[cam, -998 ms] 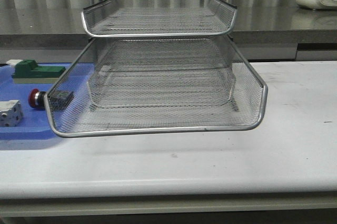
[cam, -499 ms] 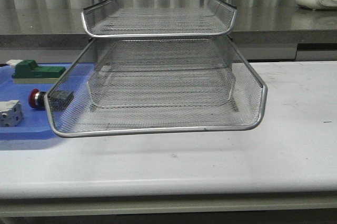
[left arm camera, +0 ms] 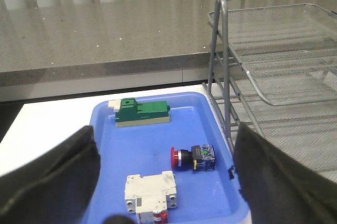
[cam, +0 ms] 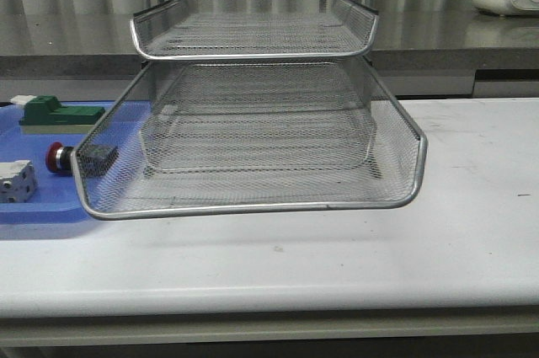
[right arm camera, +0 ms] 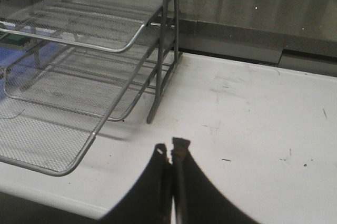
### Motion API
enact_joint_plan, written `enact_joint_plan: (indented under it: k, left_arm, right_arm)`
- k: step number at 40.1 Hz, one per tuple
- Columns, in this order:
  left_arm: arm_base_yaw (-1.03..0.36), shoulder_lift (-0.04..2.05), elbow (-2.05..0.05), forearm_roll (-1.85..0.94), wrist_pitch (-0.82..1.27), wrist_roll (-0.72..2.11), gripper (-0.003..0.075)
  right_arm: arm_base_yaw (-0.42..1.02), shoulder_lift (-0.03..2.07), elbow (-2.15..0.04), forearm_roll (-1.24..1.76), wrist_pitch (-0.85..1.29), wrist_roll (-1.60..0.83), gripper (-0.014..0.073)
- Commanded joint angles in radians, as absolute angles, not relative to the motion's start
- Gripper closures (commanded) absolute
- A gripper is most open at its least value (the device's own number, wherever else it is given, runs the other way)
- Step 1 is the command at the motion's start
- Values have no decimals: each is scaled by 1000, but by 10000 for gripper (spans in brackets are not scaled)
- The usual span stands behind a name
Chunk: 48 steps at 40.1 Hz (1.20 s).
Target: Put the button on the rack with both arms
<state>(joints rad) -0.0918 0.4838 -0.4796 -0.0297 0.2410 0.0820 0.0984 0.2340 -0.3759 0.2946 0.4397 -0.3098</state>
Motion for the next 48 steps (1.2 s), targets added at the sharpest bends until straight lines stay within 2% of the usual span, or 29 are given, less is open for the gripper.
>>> enact_joint_plan:
  k: [1, 28, 33, 40, 48]
  left_arm:
    - [-91, 494, -518, -31, 161, 83, 218]
    - [-91, 517, -530, -33, 185, 83, 213]
    - [-91, 598, -584, -31, 240, 83, 195]
    - [-91, 800, -727, -31, 364, 143, 64]
    - [-91, 1053, -904, -31, 473, 273, 55]
  right_arm:
    - [100, 226, -400, 295, 354, -312, 653]
    - [100, 226, -400, 295, 353, -312, 653]
    - [100, 226, -400, 295, 353, -312, 653]
    - [100, 226, -400, 295, 353, -312, 653]
    - [100, 226, -400, 295, 353, -312, 653]
